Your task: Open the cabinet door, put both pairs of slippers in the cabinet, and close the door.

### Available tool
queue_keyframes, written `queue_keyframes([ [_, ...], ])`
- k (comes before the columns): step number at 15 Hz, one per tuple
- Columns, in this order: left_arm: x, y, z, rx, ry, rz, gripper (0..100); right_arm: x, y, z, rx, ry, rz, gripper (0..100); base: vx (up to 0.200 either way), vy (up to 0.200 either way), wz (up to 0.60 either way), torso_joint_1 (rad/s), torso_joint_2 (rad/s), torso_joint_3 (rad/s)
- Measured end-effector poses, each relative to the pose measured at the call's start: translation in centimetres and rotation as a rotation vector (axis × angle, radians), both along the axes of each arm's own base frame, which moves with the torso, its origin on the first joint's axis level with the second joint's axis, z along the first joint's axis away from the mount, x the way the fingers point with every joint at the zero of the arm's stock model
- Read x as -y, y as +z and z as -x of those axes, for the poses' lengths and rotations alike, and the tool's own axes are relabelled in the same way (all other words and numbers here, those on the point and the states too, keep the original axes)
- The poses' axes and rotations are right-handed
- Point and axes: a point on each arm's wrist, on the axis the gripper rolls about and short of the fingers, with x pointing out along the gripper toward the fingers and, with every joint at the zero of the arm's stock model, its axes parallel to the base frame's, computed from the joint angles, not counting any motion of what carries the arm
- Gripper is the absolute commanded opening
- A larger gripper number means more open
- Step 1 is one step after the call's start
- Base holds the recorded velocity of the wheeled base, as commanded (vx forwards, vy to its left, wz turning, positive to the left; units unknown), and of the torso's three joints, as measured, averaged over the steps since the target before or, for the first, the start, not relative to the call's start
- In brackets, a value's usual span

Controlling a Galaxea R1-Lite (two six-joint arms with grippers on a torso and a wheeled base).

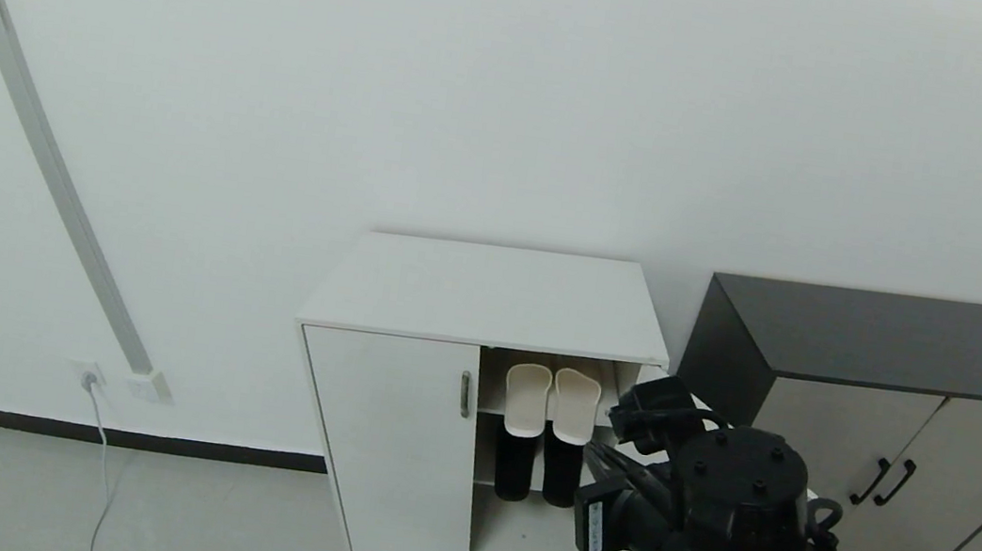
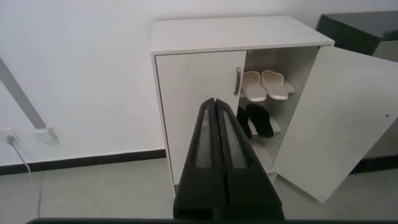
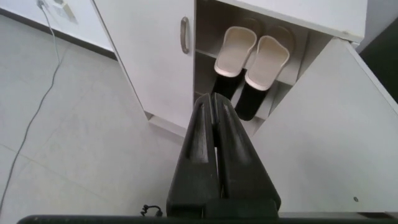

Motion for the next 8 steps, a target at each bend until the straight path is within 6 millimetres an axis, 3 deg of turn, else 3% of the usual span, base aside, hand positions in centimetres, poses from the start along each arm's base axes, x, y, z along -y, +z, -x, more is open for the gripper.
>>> queue_keyframes([
  [4, 0.00, -0.02, 0.00, -0.001, 0.000, 0.000, 0, 0.10, -0.11, 0.00, -0.002, -0.002, 0.003, 0, 0.000, 0.000, -0.60, 0.006, 0.00, 0.002],
  [8, 0.00, 0.00, 0.00, 0.000, 0.000, 0.000, 0, -0.04, -0.05, -0.20, 0.027, -0.003, -0.034, 0, 0.000, 0.000, 0.00, 0.000, 0.00, 0.000],
])
